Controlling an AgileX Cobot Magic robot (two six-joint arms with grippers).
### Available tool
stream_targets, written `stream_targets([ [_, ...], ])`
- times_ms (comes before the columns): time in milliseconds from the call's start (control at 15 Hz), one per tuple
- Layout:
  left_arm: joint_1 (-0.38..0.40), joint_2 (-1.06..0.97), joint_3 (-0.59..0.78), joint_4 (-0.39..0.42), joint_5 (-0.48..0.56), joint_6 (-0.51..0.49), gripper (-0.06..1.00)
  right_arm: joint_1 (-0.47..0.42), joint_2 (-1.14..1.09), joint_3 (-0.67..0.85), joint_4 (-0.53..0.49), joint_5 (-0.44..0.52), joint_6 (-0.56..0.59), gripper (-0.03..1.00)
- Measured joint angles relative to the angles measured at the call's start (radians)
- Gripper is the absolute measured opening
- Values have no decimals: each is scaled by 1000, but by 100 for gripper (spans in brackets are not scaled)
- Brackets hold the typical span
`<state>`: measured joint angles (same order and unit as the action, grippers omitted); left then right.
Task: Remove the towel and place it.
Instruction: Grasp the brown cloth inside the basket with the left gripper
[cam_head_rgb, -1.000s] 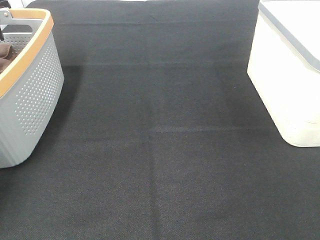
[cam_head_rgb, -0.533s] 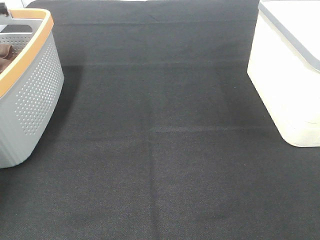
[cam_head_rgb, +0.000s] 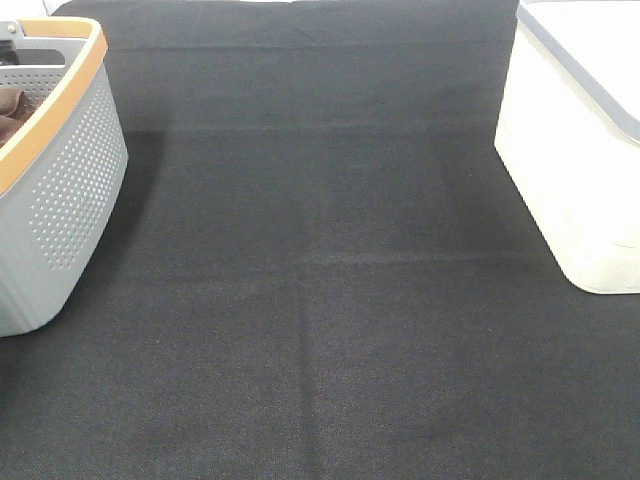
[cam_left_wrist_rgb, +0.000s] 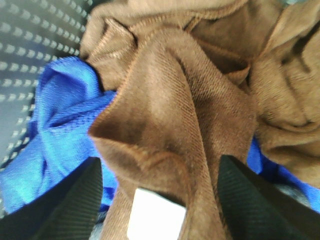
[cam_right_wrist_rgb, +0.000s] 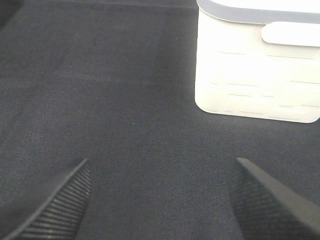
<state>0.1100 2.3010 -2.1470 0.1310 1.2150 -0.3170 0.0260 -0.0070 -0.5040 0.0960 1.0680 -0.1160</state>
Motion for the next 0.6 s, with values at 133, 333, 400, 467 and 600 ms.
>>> stream_targets([
  [133,0,12,0,0,0,0,63,0,0,0,0,0,0,73],
  [333,0,14,0,0,0,1,56,0,0,0,0,0,0,73],
  [400,0,16,0,6,0,1,50,0,0,0,0,0,0,73],
  [467,0,23,0,16,0,1,44,0,0,0,0,0,0,73],
  [600,0,31,0,38,0,2,30,0,0,0,0,0,0,73],
])
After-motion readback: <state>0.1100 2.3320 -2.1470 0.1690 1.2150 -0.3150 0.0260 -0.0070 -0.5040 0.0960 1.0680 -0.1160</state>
